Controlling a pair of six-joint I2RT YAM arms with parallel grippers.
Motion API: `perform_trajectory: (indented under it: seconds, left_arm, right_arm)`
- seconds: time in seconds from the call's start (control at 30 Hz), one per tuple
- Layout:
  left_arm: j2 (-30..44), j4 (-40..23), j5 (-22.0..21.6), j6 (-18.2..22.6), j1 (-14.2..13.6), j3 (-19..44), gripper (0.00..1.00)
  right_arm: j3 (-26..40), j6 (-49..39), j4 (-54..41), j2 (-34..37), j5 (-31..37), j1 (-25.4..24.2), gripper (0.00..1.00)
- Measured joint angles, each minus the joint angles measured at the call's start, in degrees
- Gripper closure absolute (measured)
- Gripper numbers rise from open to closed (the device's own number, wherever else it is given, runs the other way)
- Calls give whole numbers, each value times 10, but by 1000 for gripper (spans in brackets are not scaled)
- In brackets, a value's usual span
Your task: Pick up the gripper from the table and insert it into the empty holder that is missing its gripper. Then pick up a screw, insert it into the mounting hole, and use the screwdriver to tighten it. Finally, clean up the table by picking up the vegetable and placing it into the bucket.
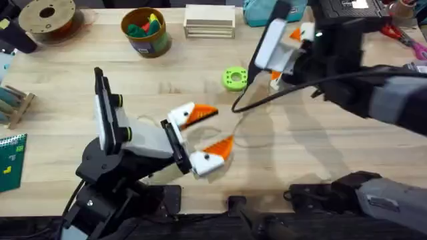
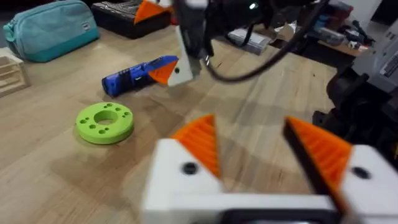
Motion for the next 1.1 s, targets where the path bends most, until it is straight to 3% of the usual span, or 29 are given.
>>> perform_trajectory:
  seconds: [0.07,0.3,0.4,0.47,0.57,0.6,0.8,0.87,0.93,1.1]
  left_arm:
    - [0,0,0,-1,0,0,39]
    - [0,5,-6,-1,0,0,15]
    - [0,35,-14,-2,0,-1,15]
    - [0,-23,-66,-6,0,32,15]
    - [12,-144,-149,-10,0,110,15]
    - [66,-230,-246,-14,0,215,15]
    - [263,-382,-379,-29,1,414,15]
    - [347,-440,-401,-35,8,475,15]
    - [418,-454,-405,-38,17,521,15]
    - [569,-463,-359,-44,29,632,15]
  right_arm:
    - [0,42,-18,-42,2,0,48]
    - [0,194,-57,-155,2,0,47]
    - [0,228,-71,-179,2,0,47]
    - [0,250,-83,-187,2,0,47]
    - [0,257,-86,-187,2,0,47]
    - [0,260,-86,-187,2,0,47]
    - [0,263,-86,-187,2,2,47]
    - [0,265,-86,-187,2,4,47]
    - [0,265,-86,-187,2,6,47]
    - [0,265,-86,-187,2,6,47]
